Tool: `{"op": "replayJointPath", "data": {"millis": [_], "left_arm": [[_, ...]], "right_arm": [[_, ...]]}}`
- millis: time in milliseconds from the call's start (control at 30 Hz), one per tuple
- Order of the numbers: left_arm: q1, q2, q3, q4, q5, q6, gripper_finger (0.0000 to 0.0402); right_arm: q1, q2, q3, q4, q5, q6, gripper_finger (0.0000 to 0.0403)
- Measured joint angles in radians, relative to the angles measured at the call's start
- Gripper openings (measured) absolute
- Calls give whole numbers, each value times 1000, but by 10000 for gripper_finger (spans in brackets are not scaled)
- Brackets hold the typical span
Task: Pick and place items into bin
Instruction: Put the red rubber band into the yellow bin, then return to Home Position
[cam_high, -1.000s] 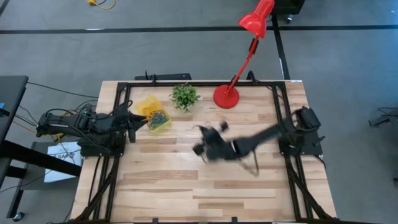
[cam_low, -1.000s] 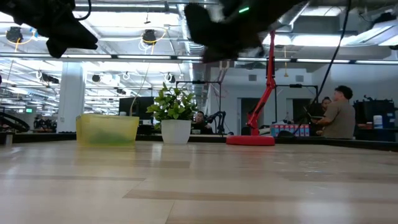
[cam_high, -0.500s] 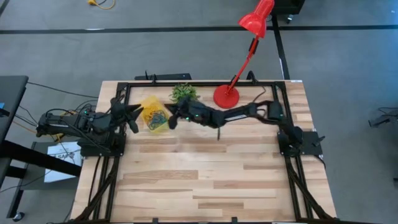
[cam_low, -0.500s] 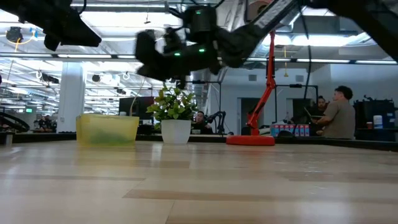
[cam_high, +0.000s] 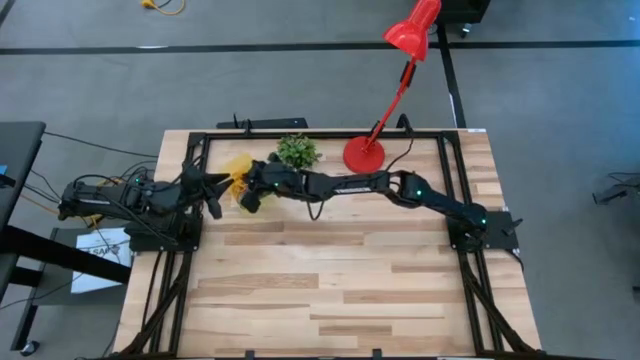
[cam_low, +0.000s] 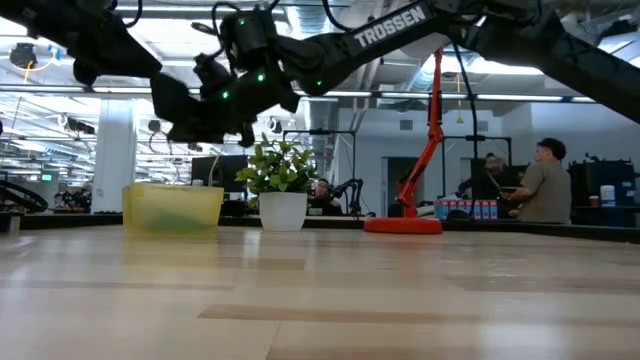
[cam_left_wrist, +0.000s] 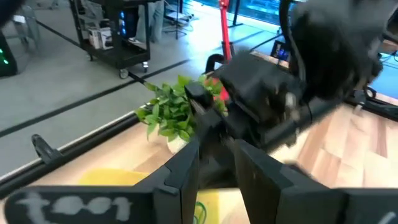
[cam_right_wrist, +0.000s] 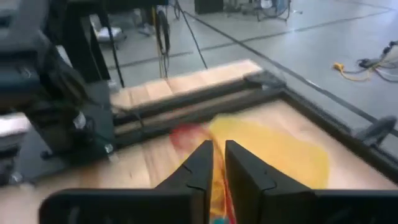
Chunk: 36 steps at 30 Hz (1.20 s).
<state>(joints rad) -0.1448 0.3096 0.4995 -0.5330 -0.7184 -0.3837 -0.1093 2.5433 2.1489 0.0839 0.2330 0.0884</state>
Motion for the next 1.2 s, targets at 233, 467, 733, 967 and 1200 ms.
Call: {"op": "replayJointPath", "data": {"millis": [233, 467, 733, 967, 1200], "left_arm": [[0, 0, 0, -29, 6, -28, 91], [0, 0, 0, -84, 27, -16, 91], [0, -23, 0, -111, 97, -149, 91], [0, -141, 0, -105, 133, -125, 91], [0, -310, -26, 3, 183, 5, 91]], "right_arm": [[-13, -25, 0, -19, -51, 27, 74], [10, -55, -1, -204, -70, 47, 88], [123, -364, 0, -613, 162, -110, 84], [198, -644, -49, -966, 257, -108, 83], [321, -876, -110, -1396, 621, 207, 83]]}}
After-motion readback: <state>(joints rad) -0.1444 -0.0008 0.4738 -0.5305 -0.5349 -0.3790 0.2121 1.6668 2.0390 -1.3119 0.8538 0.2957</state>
